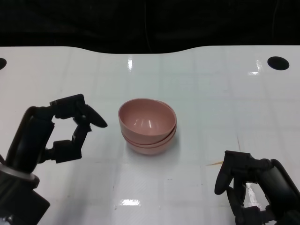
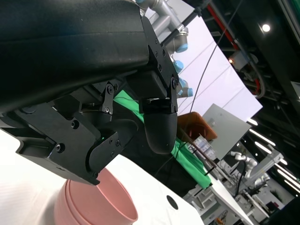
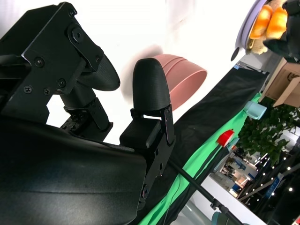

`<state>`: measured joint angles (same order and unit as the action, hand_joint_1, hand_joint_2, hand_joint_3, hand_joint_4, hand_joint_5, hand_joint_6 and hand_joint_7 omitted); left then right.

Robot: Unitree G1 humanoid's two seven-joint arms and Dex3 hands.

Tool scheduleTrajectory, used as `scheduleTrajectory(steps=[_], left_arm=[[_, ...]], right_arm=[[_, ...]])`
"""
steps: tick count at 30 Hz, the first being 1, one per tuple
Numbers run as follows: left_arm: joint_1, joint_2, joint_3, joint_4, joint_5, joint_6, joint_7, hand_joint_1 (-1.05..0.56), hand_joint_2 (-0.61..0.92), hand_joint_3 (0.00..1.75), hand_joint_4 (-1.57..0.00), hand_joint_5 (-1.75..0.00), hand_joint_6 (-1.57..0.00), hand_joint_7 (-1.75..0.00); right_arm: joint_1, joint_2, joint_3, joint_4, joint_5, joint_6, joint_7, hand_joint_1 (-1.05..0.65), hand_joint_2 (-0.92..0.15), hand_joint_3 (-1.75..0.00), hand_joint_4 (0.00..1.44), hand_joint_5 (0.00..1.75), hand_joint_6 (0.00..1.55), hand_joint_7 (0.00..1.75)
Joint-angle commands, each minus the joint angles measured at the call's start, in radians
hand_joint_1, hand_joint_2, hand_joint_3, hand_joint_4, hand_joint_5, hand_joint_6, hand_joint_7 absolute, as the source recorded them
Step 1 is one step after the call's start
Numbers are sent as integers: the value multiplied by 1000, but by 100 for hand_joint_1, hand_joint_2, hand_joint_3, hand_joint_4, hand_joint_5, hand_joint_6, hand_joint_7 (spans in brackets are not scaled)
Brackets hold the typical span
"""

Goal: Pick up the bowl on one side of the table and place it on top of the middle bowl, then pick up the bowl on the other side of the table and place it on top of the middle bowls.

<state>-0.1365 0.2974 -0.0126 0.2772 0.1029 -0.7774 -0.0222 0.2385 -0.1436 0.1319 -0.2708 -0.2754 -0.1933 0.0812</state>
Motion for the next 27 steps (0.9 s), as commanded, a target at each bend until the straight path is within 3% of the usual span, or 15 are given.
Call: scheduleTrajectory(steps=[1,8,13,18,19,21,27], left_arm=[[69,-18,17,-88,-57,101,-24,-14,45,123,-85,-155,-81,-131],[195,-67,25,-275,-183,347,-79,-6,59,104,-83,-157,-74,-134],[246,-65,40,-402,-295,575,-133,-9,64,86,-75,-165,-71,-146],[256,-75,56,-451,-310,654,-145,-9,64,84,-76,-162,-73,-145],[273,-70,55,-480,-317,701,-146,-8,62,86,-76,-163,-74,-144],[301,-69,51,-528,-317,773,-142,-5,48,109,-77,-164,-78,-143],[331,-108,48,-568,-319,831,-141,-12,33,135,-81,-172,-77,-147]], right_arm=[[-5,-3,-4,3,6,-1,-7,1,-22,-161,94,175,81,153],[-14,-12,-15,7,20,-1,9,2,-20,-161,93,175,80,153],[-16,-13,-21,11,30,-3,11,1,-21,-162,93,175,80,153],[-16,-13,-21,11,33,-3,12,1,-21,-162,93,175,80,153],[-15,-14,-21,11,32,-3,12,2,-20,-162,93,175,80,153],[-14,-16,-22,12,32,-5,12,3,-19,-162,92,175,80,153],[-15,-25,-29,24,36,-16,9,2,-19,-161,92,175,81,152]])
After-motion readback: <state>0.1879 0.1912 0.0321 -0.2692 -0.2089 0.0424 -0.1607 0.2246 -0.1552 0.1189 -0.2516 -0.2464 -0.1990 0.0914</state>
